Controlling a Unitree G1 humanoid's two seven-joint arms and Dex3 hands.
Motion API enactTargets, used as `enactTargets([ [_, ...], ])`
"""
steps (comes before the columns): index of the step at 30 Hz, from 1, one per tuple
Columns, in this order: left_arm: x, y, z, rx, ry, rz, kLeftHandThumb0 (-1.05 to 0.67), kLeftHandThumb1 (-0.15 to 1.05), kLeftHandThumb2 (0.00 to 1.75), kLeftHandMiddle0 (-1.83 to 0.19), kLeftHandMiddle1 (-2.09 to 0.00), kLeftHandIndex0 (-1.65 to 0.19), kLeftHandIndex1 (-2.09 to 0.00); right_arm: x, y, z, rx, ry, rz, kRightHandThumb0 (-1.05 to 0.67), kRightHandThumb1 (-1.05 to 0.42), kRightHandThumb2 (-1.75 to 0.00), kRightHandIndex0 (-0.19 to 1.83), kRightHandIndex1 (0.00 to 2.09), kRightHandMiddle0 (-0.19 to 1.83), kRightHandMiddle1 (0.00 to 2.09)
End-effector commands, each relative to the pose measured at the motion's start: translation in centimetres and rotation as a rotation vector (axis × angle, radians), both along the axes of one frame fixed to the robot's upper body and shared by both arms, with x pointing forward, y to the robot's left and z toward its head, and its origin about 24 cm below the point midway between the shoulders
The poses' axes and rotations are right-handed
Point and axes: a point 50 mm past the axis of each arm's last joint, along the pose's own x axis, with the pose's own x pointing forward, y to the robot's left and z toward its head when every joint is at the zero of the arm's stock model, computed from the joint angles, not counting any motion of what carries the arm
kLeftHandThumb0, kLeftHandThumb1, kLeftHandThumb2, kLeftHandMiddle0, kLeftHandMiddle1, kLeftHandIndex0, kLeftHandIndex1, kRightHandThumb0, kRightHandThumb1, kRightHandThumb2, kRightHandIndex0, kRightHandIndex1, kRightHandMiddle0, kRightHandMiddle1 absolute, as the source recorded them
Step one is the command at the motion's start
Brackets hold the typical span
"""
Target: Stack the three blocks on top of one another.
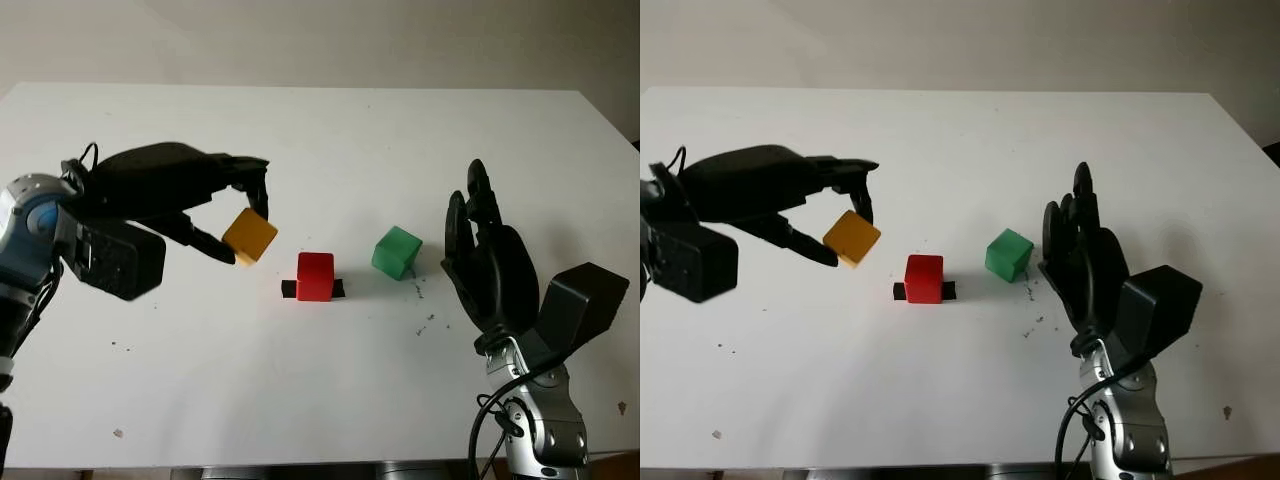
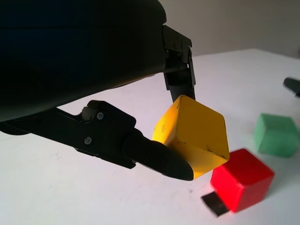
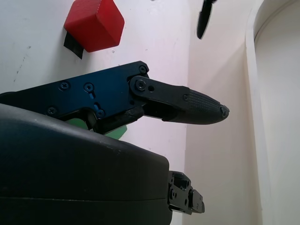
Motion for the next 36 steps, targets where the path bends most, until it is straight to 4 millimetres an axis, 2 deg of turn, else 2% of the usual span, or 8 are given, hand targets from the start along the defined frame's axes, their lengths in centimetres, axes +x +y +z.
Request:
enactTargets([
  [1, 0.3, -0.4, 1.0, -0.086, -0.002, -0.001, -0.38, 1.03, 0.05, -0.17, -0.06, -0.26, -1.42, -0.1, 0.1, 0.5, -0.002, -0.015, 0.003, -0.62, -1.05, -0.59, -0.19, 0.0, -0.19, 0.0],
  [6, 0.5, -1.0, -1.0, -0.32, 0.129, 0.029, -0.41, 1.03, 0.06, -0.2, -0.07, -0.25, -1.46, -0.3, 0.2, 0.3, -0.012, 0.008, -0.007, -0.61, -1.05, -0.56, -0.19, 0.0, -0.19, 0.0],
  [12, -0.5, -1.8, -4.4, -0.507, 0.319, 0.121, -0.44, 1.03, 0.05, -0.21, -0.06, -0.28, -1.44, -0.5, 0.1, 0.3, -0.013, 0.026, -0.016, -0.61, -1.05, -0.52, -0.19, 0.0, -0.19, 0.0],
  [23, -2.7, -2.5, -7.2, -0.522, 0.297, 0.207, -0.46, 1.05, 0.08, -0.14, -0.05, -0.17, -1.57, -0.5, 0.2, 0.2, -0.039, 0.013, -0.021, -0.59, -1.05, -0.51, -0.19, 0.0, -0.19, 0.0],
  [36, -2.6, -2.8, -7.8, -0.598, 0.26, 0.26, -0.44, 1.05, 0.07, -0.16, -0.06, -0.15, -1.61, -0.6, 0.2, 0.1, -0.047, 0.008, -0.009, -0.6, -1.05, -0.49, -0.19, 0.0, -0.19, 0.0],
])
